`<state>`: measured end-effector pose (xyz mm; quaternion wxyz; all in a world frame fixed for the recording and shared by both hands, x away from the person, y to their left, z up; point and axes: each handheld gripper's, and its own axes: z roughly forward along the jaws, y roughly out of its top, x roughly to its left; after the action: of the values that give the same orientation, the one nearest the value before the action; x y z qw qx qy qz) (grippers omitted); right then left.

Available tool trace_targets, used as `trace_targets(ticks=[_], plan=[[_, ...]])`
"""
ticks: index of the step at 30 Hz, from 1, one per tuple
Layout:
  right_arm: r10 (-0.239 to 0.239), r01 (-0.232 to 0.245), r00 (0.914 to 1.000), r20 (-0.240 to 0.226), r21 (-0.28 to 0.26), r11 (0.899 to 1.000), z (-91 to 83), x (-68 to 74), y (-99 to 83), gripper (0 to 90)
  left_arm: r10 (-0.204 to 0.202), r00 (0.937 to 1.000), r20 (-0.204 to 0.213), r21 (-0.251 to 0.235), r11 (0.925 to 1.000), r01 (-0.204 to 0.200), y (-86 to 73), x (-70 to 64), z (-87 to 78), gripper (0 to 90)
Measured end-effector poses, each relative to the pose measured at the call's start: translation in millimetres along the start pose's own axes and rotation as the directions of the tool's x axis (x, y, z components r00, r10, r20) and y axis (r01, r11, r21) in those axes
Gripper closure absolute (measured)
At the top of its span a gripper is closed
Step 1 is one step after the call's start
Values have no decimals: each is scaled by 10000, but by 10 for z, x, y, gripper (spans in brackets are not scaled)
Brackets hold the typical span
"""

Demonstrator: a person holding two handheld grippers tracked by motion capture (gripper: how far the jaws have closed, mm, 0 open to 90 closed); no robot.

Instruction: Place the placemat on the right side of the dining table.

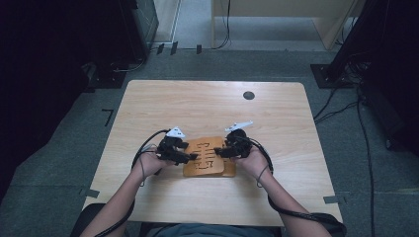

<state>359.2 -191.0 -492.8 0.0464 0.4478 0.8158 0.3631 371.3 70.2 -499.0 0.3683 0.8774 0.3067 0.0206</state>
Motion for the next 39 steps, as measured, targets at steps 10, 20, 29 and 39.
trace_targets(ticks=[10, 20, 29, 39], plan=[[107, -107, 9999, -26, 114, 9999, 49, 46, 5, 367, -147, 9999, 27, -70, 9999, 147, -9, 1, -3, 311], [732, -720, 9970, -268, 414, 9965, 50, 51, 30, 444, -285, 9995, 103, -275, 9992, 288, -34, 13, -5, 313], [2229, -2062, 9711, -858, 1694, 9637, 0, -11, 75, 550, -320, 9995, 82, -285, 9991, 323, -36, 12, -7, 326], [3178, -2923, 9395, -1276, 1848, 9383, -75, -34, 148, 567, -458, 9988, 182, -352, 9983, 464, -33, 14, -9, 326]])
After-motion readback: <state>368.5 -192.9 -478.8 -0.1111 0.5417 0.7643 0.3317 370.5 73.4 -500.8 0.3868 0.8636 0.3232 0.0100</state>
